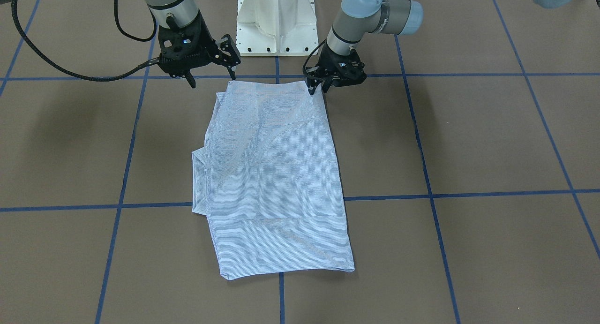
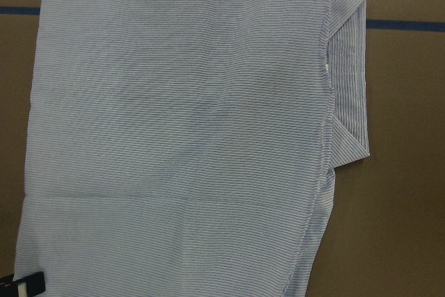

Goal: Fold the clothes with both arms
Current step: 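Lower both grippers to the shirt's side edges nearest the robot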

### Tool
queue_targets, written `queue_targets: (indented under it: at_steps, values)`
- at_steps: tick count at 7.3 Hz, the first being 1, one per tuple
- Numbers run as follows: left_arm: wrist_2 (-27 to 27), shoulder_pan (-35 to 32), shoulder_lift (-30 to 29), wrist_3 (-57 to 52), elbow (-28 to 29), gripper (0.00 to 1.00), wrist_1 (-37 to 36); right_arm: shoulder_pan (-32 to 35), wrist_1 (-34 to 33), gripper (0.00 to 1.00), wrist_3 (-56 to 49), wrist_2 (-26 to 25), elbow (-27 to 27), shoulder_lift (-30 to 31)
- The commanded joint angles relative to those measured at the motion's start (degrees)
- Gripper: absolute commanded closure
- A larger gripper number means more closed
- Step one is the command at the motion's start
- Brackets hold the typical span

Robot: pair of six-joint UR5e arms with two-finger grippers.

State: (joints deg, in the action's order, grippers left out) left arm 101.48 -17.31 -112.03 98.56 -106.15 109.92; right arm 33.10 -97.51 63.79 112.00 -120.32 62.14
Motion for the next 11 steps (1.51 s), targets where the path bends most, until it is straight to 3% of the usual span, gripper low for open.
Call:
queue_targets:
  at_steps: [1,6,7,8,9,10,11]
  values:
    - [0.12,0.09,-0.38,-0.04,-0.64,0.49,-2.43,-0.05,-0.05,0.00,-0.07,-0.02,0.08,0.00]
    - [0.21,2.10,-0.90,0.14,-0.64,0.48,-3.22,0.03,-0.49,0.00,0.02,0.07,0.08,0.00]
    - [0.21,2.11,-1.25,0.14,-0.55,0.53,-3.22,0.12,-0.58,0.00,-0.07,0.07,0.08,0.09]
    - [0.21,2.11,-1.26,0.22,-0.29,0.69,-3.22,0.12,-0.58,0.00,-0.07,0.07,0.08,0.18]
    - [0.21,1.85,-1.17,0.14,-0.29,0.77,-3.22,0.12,-0.58,0.00,-0.07,0.15,-0.01,0.35]
    - [0.12,1.50,-1.17,0.14,-0.20,0.77,-3.22,0.12,-0.58,0.00,-0.07,0.07,-0.09,0.35]
    - [0.21,1.14,-1.26,0.14,-0.37,0.84,-3.22,0.12,-0.58,0.00,-0.07,0.07,-0.01,0.35]
